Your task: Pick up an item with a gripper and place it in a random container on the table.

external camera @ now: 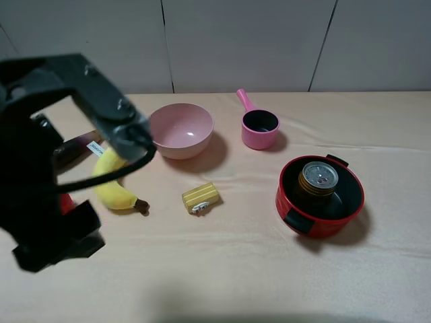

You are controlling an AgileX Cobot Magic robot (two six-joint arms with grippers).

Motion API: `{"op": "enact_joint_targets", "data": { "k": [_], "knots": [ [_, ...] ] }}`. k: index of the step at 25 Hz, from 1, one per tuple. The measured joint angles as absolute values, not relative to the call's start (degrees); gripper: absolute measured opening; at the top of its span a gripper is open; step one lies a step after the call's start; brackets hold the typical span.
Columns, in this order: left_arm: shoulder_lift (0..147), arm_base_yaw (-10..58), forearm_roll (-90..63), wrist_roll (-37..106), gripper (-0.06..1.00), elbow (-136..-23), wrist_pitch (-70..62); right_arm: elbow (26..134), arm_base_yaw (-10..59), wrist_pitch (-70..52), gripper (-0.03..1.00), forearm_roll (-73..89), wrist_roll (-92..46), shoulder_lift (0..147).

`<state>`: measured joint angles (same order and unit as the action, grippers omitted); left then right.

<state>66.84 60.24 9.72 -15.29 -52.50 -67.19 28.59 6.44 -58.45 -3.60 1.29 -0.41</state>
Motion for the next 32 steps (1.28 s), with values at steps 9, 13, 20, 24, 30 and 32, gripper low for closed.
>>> {"op": "enact_joint_targets", "data": {
  "k": [9, 13, 20, 24, 30, 32],
  "knots": [
    [60.37, 58.57, 8.88, -15.35, 0.99, -41.01, -64.83, 28.59, 6.44, -58.45, 0.69, -3.60, 1.29, -0.41],
    [56.44, 52.85, 8.76, -15.16, 0.99, -37.09, -63.58, 28.59, 6.44, -58.45, 0.69, -3.60, 1.29, -0.41],
    [47.34, 42.86, 8.67, -14.94, 0.99, -30.45, -58.09, 28.59, 6.44, -58.45, 0.69, -3.60, 1.29, -0.41],
    [41.62, 37.42, 8.62, -14.92, 0.99, -30.05, -58.83, 28.59, 6.44, -58.45, 0.69, -3.60, 1.29, -0.41],
    [31.86, 28.87, 8.49, -13.81, 0.99, -28.91, -61.36, 28.59, 6.44, -58.45, 0.69, -3.60, 1.29, -0.41],
    [28.33, 25.69, 8.43, -13.45, 0.99, -28.81, -61.34, 28.59, 6.44, -58.45, 0.69, -3.60, 1.29, -0.41]
  ]
}}
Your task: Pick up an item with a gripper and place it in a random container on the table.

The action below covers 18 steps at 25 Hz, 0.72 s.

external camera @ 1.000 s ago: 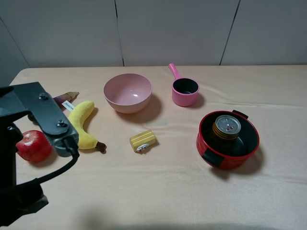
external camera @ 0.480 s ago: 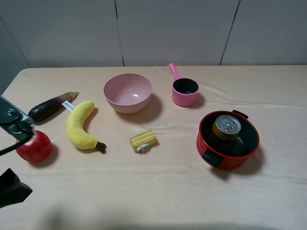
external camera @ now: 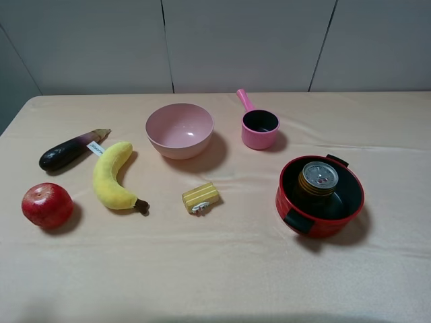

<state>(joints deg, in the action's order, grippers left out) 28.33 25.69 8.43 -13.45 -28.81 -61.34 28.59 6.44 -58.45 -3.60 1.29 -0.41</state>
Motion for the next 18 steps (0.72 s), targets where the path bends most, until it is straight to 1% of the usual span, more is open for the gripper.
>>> {"op": "enact_joint_targets", "data": {
  "k": [6, 13, 16, 18],
  "knots": [
    [17.06, 14.65, 7.13, -11.63, 0.99, -28.75, -61.10, 28.59, 6.44, -58.45, 0.69, -3.60, 1.29, -0.41],
    [3.23, 2.63, 0.53, -3.21, 0.99, -28.47, -60.70, 28.59, 6.44, -58.45, 0.69, -3.60, 1.29, -0.41],
    [-0.10, -0.92, -2.57, 0.99, 0.99, -28.45, -60.62, 28.59, 6.44, -58.45, 0.69, -3.60, 1.29, -0.41],
    [-0.22, -2.12, -4.08, 3.14, 0.99, -28.39, -60.57, 28.59, 6.44, -58.45, 0.69, -3.60, 1.29, -0.41]
  ]
}}
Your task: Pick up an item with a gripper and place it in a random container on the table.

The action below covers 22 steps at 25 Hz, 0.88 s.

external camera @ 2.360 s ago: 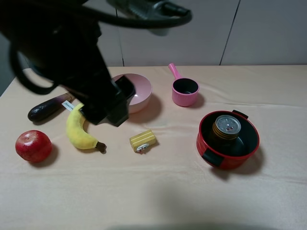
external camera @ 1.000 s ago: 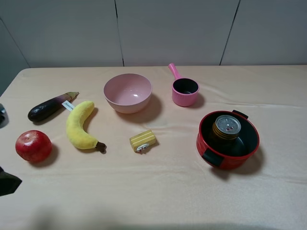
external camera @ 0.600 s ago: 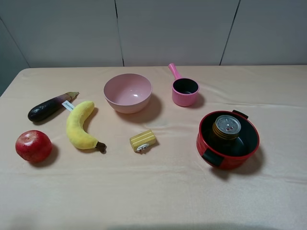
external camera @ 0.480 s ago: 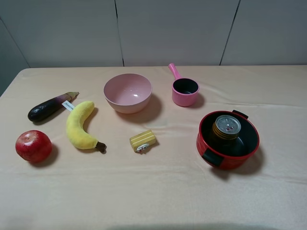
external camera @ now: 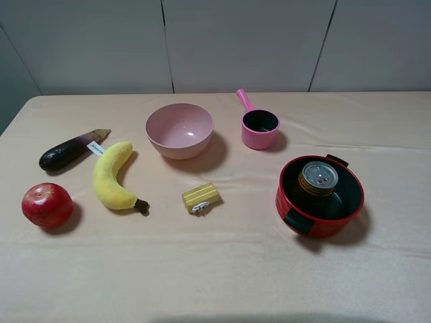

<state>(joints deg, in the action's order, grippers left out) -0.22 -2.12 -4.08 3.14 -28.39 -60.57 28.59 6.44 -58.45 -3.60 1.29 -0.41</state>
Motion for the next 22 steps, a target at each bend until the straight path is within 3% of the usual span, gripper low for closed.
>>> {"op": "enact_joint_targets", "data": {
  "k": [7, 22],
  "knots": [
    [-0.22, -2.65, -10.42, 11.56, 0.99, -28.39, -60.68, 28.59, 6.44, -58.45, 0.69, -3.60, 1.29, -0.41],
    [-0.22, -2.65, -11.19, 12.51, 0.99, -28.39, -60.70, 28.59, 6.44, -58.45, 0.69, -3.60, 1.29, -0.41]
  ]
}}
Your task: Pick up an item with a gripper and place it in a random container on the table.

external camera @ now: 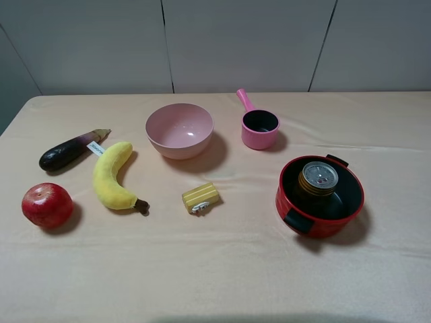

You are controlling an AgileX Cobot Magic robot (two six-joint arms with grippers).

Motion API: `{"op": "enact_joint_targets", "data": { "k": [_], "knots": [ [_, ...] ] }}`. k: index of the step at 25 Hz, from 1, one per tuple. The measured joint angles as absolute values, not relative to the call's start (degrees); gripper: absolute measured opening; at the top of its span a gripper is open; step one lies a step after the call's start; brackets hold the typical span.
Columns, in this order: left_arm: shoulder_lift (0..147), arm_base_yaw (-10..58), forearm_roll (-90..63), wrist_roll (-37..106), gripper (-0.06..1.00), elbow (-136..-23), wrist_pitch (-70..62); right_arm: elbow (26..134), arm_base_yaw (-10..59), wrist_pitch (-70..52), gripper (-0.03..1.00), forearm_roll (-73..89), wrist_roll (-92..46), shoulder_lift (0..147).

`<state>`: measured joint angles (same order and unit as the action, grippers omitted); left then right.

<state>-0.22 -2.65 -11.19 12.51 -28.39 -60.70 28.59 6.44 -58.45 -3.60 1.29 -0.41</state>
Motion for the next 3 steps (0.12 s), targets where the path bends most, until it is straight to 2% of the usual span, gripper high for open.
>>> {"op": "enact_joint_targets", "data": {
  "k": [3],
  "knots": [
    [-0.22, -2.65, -11.19, 12.51, 0.99, -28.39, -60.70, 28.59, 6.44, -58.45, 0.69, -3.60, 1.29, -0.41]
  ]
}}
